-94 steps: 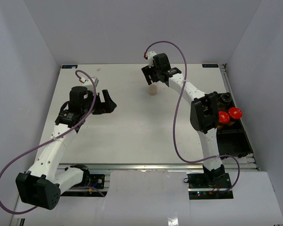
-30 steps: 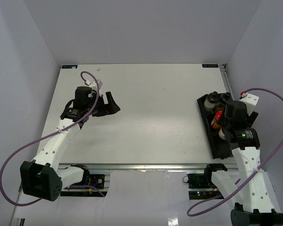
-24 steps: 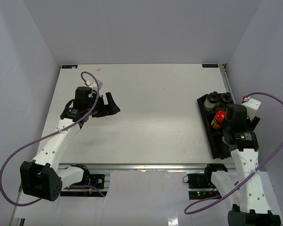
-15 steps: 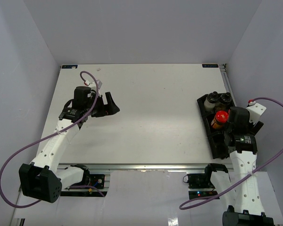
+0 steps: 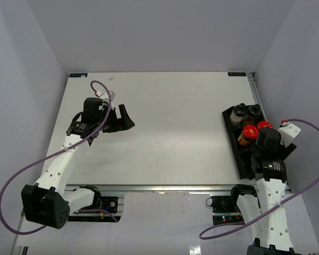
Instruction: Organize the condiment bottles
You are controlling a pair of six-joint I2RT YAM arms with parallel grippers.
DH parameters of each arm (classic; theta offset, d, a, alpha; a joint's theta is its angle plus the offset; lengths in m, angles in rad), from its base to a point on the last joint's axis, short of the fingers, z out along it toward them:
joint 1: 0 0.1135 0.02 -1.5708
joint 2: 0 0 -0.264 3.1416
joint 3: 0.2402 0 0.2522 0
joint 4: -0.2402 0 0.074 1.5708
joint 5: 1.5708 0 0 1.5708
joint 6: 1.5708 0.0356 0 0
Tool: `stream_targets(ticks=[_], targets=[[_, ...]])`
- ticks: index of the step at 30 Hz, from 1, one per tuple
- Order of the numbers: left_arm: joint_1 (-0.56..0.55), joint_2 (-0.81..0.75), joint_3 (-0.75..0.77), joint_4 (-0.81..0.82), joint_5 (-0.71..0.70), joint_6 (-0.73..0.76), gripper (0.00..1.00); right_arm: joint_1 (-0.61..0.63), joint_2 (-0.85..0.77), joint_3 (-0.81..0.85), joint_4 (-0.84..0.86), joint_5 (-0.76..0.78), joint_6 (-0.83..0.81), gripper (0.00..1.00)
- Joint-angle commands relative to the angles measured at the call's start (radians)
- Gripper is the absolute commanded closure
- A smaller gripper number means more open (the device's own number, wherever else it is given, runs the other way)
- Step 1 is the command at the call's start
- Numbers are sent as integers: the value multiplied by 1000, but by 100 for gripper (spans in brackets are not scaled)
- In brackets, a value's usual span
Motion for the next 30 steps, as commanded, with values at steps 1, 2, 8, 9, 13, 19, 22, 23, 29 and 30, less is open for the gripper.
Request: stream_targets(ticks=[1,2,8,9,13,19,22,23,29,30], targets=[[5,-24,27,3,2,7,2,-6,-1,-17,113,46,36,92],[5,-26,28,2,2,7,2,-6,-1,-21,116,51,43,92],[6,-23,47,-9,-2,9,2,-8,21,-53,132,83,80,92],[6,-22,49,-11,-2,10,2,-9,23,-58,136,90,87,92],[6,-20,63,-20,-7,17,2,-10,16,-89,162,98,96,92],[5,-18,64,-20,-4,15,2,-15,24,-88,156,121,104,75],[5,-21,69,-25,-3,14,2,-16,30,-90,156,124,108,69],[6,-26,69,-27,-2,12,2,-17,32,-90,152,127,111,65],[6,-47,76,-42,-7,18,2,-18,21,-92,142,137,127,35],[6,-50,75,-44,-9,18,2,-18,21,-95,141,137,129,32]])
